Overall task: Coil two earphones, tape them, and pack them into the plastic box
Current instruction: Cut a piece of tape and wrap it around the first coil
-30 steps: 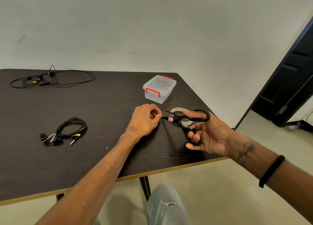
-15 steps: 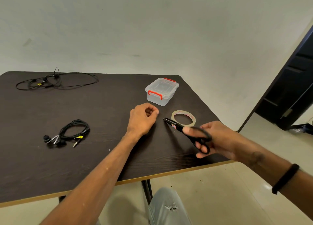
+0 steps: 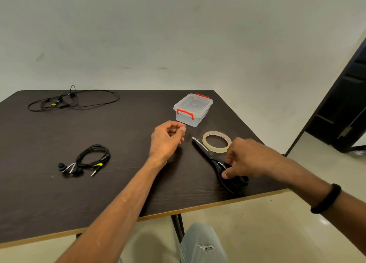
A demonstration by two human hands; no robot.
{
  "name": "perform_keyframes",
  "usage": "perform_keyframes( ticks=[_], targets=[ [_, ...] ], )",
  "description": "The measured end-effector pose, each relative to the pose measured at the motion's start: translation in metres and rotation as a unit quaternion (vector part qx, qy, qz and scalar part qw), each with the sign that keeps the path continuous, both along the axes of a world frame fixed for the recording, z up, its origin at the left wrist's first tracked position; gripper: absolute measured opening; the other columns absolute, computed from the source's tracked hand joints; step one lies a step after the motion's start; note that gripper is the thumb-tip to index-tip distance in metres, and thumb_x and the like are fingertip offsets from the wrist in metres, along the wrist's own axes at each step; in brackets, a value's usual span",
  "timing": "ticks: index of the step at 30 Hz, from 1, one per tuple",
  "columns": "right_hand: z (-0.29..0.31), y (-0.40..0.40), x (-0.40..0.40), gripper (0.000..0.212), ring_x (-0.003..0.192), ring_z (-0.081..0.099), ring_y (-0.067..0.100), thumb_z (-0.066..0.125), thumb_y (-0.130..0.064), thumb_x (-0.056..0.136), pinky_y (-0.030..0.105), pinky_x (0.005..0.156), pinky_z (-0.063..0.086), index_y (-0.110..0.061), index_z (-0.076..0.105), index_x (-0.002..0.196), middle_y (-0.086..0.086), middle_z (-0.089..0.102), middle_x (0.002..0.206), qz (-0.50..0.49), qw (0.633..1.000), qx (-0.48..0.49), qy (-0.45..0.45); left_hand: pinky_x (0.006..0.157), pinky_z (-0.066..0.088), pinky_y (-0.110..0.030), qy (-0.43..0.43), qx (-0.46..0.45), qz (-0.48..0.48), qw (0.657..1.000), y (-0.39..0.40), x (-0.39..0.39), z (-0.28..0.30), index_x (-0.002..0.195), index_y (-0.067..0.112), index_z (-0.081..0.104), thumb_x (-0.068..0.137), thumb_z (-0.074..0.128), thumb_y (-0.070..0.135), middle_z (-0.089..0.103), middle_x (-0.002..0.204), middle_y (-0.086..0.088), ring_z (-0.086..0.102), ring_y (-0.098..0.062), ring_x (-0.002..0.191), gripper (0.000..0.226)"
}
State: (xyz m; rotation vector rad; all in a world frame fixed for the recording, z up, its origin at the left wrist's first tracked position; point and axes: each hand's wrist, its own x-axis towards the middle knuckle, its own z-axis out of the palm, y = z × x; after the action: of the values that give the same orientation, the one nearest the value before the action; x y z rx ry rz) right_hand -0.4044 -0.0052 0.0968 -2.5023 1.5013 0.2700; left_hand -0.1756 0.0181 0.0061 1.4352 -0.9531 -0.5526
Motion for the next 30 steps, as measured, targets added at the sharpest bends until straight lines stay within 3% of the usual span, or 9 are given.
perform_keyframes(
  ticks=[2,4,5,7,10,13,18,30],
  targets=[
    [0.003,-0.008,-0.001,0.026,0.076,0.075,0.012,0.089,-0.048,0.077,0.033,0.072,0.062,-0.027,0.079,0.089,-0.009,0.077,0.081,0.007,0.998,0.027,-0.054,0.072,0.060,-0.025,0.014,0.003,-0.025,1.000,0.003,-0.001,0.004,0.103,0.019,0.077,0.095,0.075,0.023,0.077,0.088,-0.001,0.071,-0.009,0.073,0.010],
    [0.001,-0.015,0.002,0.012,0.073,0.072,0.007,0.085,-0.039,0.083,0.027,0.070,0.057,-0.030,0.080,0.088,-0.011,0.076,0.081,0.016,0.982,-0.001,-0.186,0.073,0.059,-0.025,0.054,0.010,-0.065,0.996,0.011,-0.001,0.008,0.105,0.017,0.078,0.094,0.076,0.024,0.078,0.089,-0.002,0.070,-0.011,0.076,0.013],
    [-0.001,-0.016,0.006,0.005,0.073,0.071,0.006,0.082,-0.032,0.087,0.026,0.072,0.057,-0.030,0.080,0.091,-0.010,0.076,0.083,0.018,0.964,-0.002,-0.266,0.073,0.059,-0.025,0.086,0.012,-0.090,0.992,0.016,-0.002,0.010,0.106,0.015,0.078,0.094,0.077,0.025,0.078,0.088,-0.002,0.069,-0.013,0.077,0.015],
    [-0.003,-0.013,0.018,0.012,0.079,0.075,0.012,0.078,-0.018,0.093,0.030,0.078,0.063,-0.022,0.080,0.104,0.001,0.079,0.091,0.005,0.909,0.069,-0.412,0.073,0.057,-0.025,0.146,0.009,-0.134,0.980,0.030,-0.002,0.014,0.109,0.010,0.077,0.093,0.078,0.024,0.076,0.087,-0.005,0.068,-0.014,0.077,0.021],
    [-0.003,-0.001,0.035,0.029,0.092,0.078,0.023,0.082,-0.012,0.089,0.035,0.085,0.065,-0.009,0.076,0.118,0.014,0.080,0.104,-0.010,0.827,0.222,-0.516,0.078,0.057,-0.028,0.192,-0.006,-0.162,0.968,0.053,0.002,0.022,0.113,0.009,0.076,0.088,0.080,0.025,0.075,0.090,-0.005,0.067,-0.014,0.079,0.030],
    [-0.003,0.008,0.052,0.046,0.100,0.077,0.028,0.085,-0.014,0.076,0.040,0.089,0.064,-0.005,0.075,0.121,0.018,0.079,0.111,0.016,0.774,0.327,-0.543,0.080,0.057,-0.030,0.208,-0.024,-0.176,0.962,0.074,0.013,0.031,0.111,0.012,0.075,0.080,0.082,0.028,0.074,0.090,-0.005,0.067,-0.015,0.080,0.036],
    [-0.004,0.017,0.074,0.044,0.096,0.075,0.024,0.081,-0.007,0.078,0.039,0.089,0.064,-0.004,0.076,0.121,0.021,0.076,0.110,0.049,0.739,0.407,-0.535,0.080,0.057,-0.030,0.200,-0.012,-0.186,0.962,0.101,0.033,0.042,0.121,0.007,0.067,0.082,0.079,0.019,0.071,0.089,-0.007,0.067,-0.015,0.079,0.043],
    [-0.003,0.029,0.109,0.021,0.084,0.071,0.018,0.081,-0.013,0.083,0.039,0.085,0.064,-0.006,0.078,0.103,0.013,0.074,0.094,0.066,0.755,0.414,-0.505,0.082,0.060,-0.027,0.148,0.000,-0.187,0.971,0.137,0.063,0.047,0.113,0.010,0.072,0.081,0.079,0.020,0.074,0.091,-0.008,0.070,-0.017,0.083,0.034]
  ],
)
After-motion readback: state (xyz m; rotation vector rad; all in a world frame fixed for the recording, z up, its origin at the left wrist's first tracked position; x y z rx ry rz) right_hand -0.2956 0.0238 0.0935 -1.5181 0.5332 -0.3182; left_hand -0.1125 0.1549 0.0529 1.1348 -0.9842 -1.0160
